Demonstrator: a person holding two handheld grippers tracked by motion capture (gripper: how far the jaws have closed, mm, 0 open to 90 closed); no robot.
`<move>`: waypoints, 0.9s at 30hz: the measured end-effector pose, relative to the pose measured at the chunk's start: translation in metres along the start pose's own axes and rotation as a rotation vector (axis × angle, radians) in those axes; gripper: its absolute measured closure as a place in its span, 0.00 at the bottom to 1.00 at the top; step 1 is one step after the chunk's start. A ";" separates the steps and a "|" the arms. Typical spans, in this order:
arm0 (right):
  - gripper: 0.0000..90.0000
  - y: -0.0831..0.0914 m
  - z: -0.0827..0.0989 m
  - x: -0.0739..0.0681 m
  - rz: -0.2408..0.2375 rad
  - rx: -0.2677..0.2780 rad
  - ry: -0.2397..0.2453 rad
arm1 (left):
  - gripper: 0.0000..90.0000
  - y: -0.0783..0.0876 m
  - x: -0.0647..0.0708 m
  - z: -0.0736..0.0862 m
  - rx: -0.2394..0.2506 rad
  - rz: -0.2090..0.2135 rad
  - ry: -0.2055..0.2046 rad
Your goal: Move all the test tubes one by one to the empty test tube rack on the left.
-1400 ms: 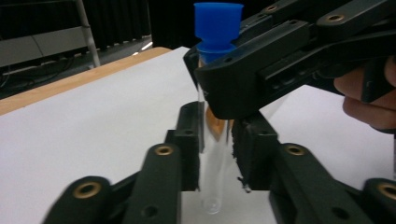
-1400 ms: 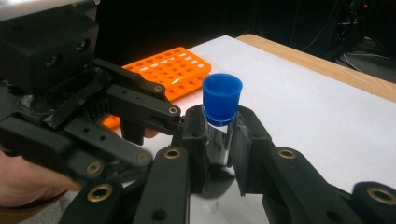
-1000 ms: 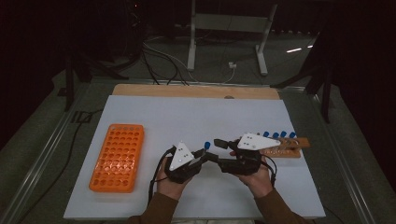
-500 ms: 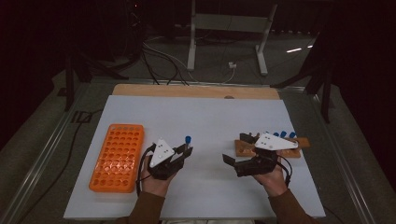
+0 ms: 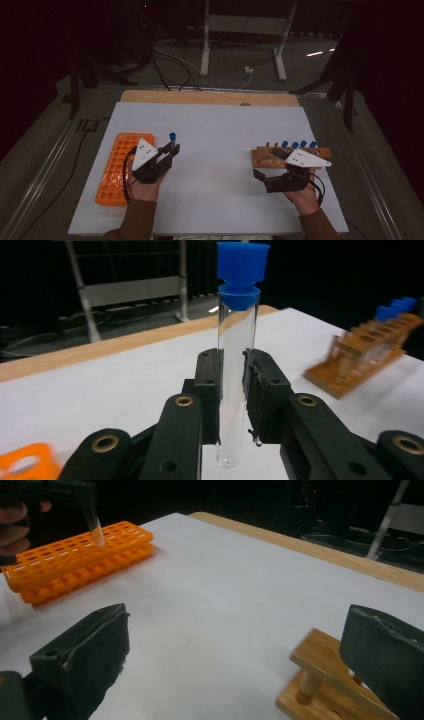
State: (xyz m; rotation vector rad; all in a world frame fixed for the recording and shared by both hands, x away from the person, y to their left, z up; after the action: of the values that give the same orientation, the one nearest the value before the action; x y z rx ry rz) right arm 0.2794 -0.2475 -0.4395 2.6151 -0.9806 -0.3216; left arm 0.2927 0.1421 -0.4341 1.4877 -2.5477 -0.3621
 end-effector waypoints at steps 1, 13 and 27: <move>0.00 0.002 0.002 0.002 0.008 0.004 -0.003 | 0.87 0.001 -0.004 -0.001 0.007 -0.010 0.006; 0.00 0.024 0.022 0.020 0.051 0.043 -0.069 | 0.87 0.001 -0.055 -0.004 0.009 -0.099 0.041; 0.00 0.027 0.018 0.019 0.045 0.068 -0.062 | 0.87 -0.036 -0.090 0.005 -0.070 -0.226 0.010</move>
State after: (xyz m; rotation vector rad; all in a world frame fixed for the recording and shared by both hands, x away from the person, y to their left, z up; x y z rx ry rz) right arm 0.2722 -0.2834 -0.4476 2.6537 -1.0875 -0.3658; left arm 0.3657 0.2044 -0.4518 1.7498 -2.3384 -0.4679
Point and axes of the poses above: each handheld gripper's, and its own axes: y roughly backward along the jaws, z roughly out of its underside, x roughly to its right, the point moved 2 cm from there along -y, roughly forward along the jaws, and after that the axes turned 4 degrees about -z, right-handed, at the moved point
